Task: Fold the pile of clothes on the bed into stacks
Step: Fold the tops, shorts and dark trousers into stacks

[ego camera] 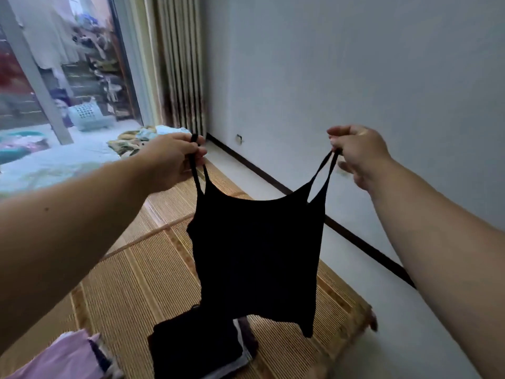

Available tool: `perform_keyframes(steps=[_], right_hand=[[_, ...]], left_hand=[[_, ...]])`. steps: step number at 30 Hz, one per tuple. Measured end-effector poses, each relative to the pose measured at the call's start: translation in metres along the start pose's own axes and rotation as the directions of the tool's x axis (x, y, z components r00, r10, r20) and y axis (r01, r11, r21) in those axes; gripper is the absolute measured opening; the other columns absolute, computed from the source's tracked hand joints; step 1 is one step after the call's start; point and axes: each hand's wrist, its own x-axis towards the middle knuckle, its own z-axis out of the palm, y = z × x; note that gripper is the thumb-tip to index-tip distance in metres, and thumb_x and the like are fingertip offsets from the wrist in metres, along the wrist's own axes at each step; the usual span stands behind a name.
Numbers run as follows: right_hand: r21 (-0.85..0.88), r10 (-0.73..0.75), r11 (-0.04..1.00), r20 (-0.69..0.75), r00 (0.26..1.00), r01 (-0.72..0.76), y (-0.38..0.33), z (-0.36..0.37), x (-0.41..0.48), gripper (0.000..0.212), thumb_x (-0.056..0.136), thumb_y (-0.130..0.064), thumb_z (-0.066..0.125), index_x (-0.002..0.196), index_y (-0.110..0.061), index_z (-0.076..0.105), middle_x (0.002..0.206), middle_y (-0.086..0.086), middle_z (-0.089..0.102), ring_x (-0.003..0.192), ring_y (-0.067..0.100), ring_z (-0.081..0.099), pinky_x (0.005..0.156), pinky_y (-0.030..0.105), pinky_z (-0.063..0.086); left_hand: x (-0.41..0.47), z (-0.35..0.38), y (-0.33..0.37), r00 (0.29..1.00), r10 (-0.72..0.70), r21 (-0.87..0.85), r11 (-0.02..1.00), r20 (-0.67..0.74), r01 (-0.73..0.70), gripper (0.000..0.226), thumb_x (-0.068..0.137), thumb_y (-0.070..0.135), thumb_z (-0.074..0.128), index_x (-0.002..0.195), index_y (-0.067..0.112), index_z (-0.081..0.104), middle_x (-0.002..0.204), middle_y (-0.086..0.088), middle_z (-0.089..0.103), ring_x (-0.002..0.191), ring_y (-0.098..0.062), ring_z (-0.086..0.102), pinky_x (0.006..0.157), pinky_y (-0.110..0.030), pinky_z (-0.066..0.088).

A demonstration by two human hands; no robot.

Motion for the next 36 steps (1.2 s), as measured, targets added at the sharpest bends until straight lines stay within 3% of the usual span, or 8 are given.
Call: perform_keyframes(steps=[4,11,17,23,28,31,34,36], right_hand=[[-0.037,0.053,0.998,-0.035,0.998,-0.054,0.029,-0.043,0.033,0.025,0.092,-0.006,0.052,0.083,-0.026,0.064,0.083,-0.004,0.056,0.085,0.015,0.052,0.069,0.03,0.04],[0.036,0.052,0.998,-0.171,0.984,-0.047,0.065,-0.097,0.062,0.026,0.086,-0.002,0.056,0.08,-0.025,0.065,0.091,-0.009,0.067,0.089,0.012,0.061,0.069,0.026,0.042],[0.156,0.169,0.979,-0.258,0.951,-0.132,0.124,-0.119,0.018,0.022,0.089,-0.002,0.055,0.083,-0.019,0.068,0.076,-0.002,0.074,0.052,0.008,0.055,0.054,0.02,0.05],[0.103,0.392,0.92,-0.232,0.89,-0.378,0.212,-0.102,-0.055,0.021,0.09,-0.005,0.056,0.087,-0.02,0.07,0.077,0.001,0.074,0.043,0.008,0.048,0.047,0.023,0.045],[-0.015,0.592,0.792,-0.228,0.773,-0.611,0.272,-0.066,-0.117,0.019,0.091,-0.008,0.057,0.09,-0.021,0.07,0.079,0.0,0.07,0.052,0.011,0.048,0.043,0.019,0.04],[-0.06,0.679,0.699,-0.259,0.687,-0.713,0.298,-0.049,-0.15,0.021,0.091,-0.008,0.054,0.086,-0.022,0.068,0.079,-0.003,0.07,0.054,0.012,0.048,0.04,0.019,0.038],[-0.051,0.733,0.638,-0.264,0.627,-0.768,0.32,-0.041,-0.168,0.022,0.091,-0.009,0.051,0.078,-0.018,0.066,0.079,0.001,0.07,0.056,0.016,0.047,0.049,0.022,0.036],[-0.024,0.763,0.608,-0.261,0.592,-0.794,0.335,-0.039,-0.171,0.019,0.09,-0.008,0.053,0.079,-0.014,0.067,0.074,0.006,0.067,0.052,0.017,0.046,0.048,0.025,0.036]], left_hand=[[0.045,0.074,-0.028,0.994,-0.07,0.047,0.997,0.082,0.067,0.025,0.099,0.007,0.042,0.089,0.024,0.058,0.08,0.006,0.06,0.075,-0.012,0.058,0.067,-0.03,0.036],[0.093,0.155,-0.058,0.983,-0.117,0.039,0.993,0.145,0.113,0.024,0.099,0.01,0.044,0.092,0.025,0.062,0.083,0.007,0.064,0.081,-0.012,0.061,0.071,-0.033,0.039],[0.083,0.159,-0.101,0.963,-0.17,-0.02,0.984,0.208,0.178,0.016,0.095,0.011,0.052,0.093,0.019,0.066,0.08,0.001,0.067,0.077,-0.013,0.065,0.066,-0.029,0.042],[0.032,0.124,-0.185,0.926,-0.364,0.182,0.922,0.104,0.342,0.006,0.089,0.009,0.063,0.092,0.009,0.068,0.081,-0.007,0.067,0.073,-0.015,0.059,0.063,-0.027,0.045],[-0.015,0.094,-0.262,0.841,-0.53,0.356,0.811,0.108,0.465,0.005,0.09,0.008,0.063,0.087,0.008,0.066,0.075,-0.009,0.068,0.072,-0.02,0.059,0.06,-0.028,0.039],[-0.037,0.075,-0.301,0.721,-0.673,0.54,0.674,0.167,0.504,0.019,0.095,0.017,0.059,0.077,0.01,0.061,0.071,-0.008,0.065,0.059,-0.015,0.052,0.053,-0.024,0.035],[-0.043,0.064,-0.325,0.617,-0.766,0.644,0.567,0.182,0.514,0.027,0.099,0.024,0.053,0.079,0.009,0.06,0.066,-0.006,0.065,0.049,-0.013,0.045,0.051,-0.022,0.031],[-0.038,0.065,-0.334,0.609,-0.776,0.659,0.547,0.166,0.517,0.027,0.098,0.026,0.054,0.078,0.01,0.061,0.065,-0.005,0.066,0.049,-0.013,0.046,0.052,-0.023,0.031]])
